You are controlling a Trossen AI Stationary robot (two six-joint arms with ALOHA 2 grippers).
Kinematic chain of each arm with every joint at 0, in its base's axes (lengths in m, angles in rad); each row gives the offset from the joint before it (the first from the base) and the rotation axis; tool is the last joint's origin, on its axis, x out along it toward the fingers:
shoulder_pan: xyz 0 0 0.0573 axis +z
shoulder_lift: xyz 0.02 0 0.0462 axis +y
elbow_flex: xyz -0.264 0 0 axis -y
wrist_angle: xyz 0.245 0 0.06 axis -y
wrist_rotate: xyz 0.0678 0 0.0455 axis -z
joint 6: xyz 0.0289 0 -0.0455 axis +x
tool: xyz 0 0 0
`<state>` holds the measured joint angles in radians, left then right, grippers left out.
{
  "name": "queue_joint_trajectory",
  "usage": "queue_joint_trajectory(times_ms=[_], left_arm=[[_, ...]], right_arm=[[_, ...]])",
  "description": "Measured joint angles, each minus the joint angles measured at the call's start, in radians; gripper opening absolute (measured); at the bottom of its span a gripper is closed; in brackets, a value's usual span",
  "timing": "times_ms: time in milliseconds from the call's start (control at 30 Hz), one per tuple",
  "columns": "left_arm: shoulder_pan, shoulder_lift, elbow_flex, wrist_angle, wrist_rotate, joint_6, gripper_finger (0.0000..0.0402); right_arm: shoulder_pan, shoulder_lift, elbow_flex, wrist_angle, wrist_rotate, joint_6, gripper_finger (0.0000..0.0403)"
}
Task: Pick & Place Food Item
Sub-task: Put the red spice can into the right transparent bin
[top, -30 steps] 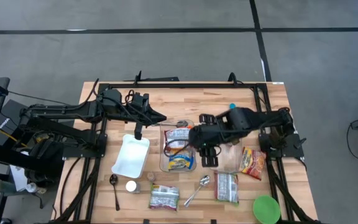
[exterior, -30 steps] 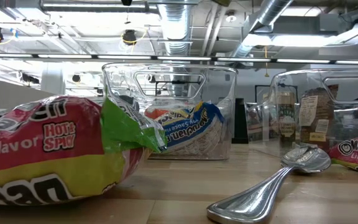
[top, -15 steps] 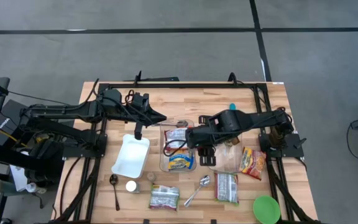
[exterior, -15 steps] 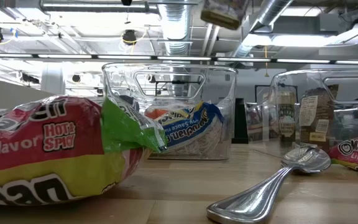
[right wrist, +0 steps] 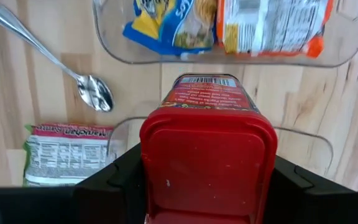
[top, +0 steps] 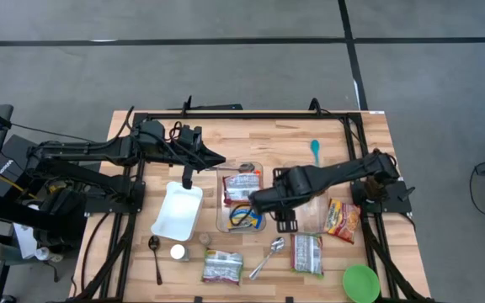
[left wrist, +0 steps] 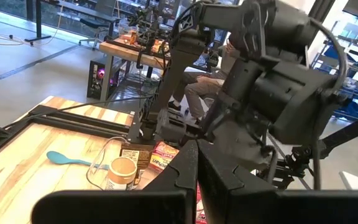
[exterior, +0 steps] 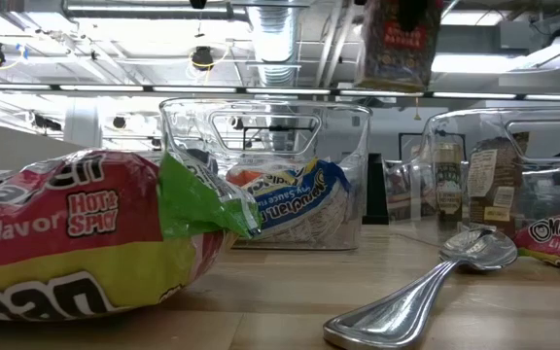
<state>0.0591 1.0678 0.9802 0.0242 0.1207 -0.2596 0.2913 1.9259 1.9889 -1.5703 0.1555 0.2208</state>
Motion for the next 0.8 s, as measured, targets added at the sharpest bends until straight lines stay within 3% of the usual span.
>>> queue_joint_trajectory(times_ms=[233, 567, 800], left_arm=[[0.0, 0.0, 0.0, 0.0, 0.0, 0.0, 0.0], [0.0, 0.0, 0.0, 0.0, 0.0, 0.0, 0.0], [0.0, 0.0, 0.0, 0.0, 0.0, 0.0, 0.0]], right_arm=[[0.003, -0.106, -0.149, 0.012, 0.009, 0.087, 0.0204], [0.002, -0.374, -0.458, 0.162, 0.026, 0.249, 0.0207], [-0.028, -0.431, -0.586, 0.167, -0.032, 0.277, 0.0206]])
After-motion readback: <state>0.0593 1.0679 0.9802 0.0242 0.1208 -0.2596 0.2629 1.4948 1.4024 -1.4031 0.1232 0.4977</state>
